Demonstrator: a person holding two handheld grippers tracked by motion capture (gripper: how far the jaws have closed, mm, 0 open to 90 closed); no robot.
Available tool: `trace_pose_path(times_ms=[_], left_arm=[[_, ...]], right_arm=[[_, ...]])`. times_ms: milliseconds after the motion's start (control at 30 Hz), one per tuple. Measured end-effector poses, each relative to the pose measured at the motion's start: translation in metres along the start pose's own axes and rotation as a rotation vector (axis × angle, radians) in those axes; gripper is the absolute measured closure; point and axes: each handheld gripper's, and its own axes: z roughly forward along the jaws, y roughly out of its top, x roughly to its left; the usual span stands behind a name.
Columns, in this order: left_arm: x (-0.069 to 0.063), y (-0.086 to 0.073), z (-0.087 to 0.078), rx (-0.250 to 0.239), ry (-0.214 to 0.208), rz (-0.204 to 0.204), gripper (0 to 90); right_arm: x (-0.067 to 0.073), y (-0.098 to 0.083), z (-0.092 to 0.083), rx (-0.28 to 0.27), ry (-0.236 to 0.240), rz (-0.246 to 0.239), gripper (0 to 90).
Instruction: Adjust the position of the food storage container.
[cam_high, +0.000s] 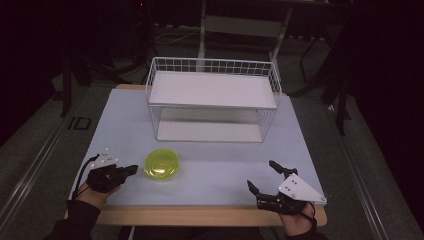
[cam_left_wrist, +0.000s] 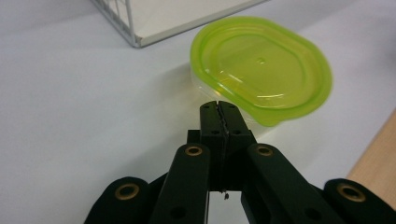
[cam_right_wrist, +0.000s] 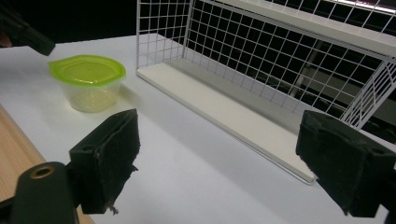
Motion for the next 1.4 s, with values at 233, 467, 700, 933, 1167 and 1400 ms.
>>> trace_pose_path(times_ms=[233, 467, 700, 933, 1167, 1400], left_arm=[[0.002, 0.002, 0.012, 0.041, -0.010, 0.000, 90.0], [0.007, 0.002, 0.022, 0.088, 0.001, -0.044, 90.0], [0.009, 0.002, 0.037, 0.093, -0.077, -0.083, 90.0], [0.005, 0.005, 0.046, 0.109, -0.102, -0.061, 90.0], [-0.003, 0.011, 0.059, 0.116, -0.118, -0.043, 90.0], [-0.018, 0.022, 0.077, 0.124, -0.153, -0.019, 90.0]], right_arm=[[0.000, -0.001, -0.001, 0.004, -0.002, 0.003, 13.5], [-0.001, -0.001, -0.002, 0.007, 0.001, 0.005, 13.5], [-0.001, -0.002, -0.002, 0.009, 0.005, 0.012, 13.5], [-0.001, -0.002, -0.003, 0.010, 0.007, 0.008, 13.5], [-0.001, -0.002, -0.003, 0.014, 0.009, 0.008, 13.5], [-0.001, -0.003, -0.002, 0.022, 0.012, 0.004, 13.5]])
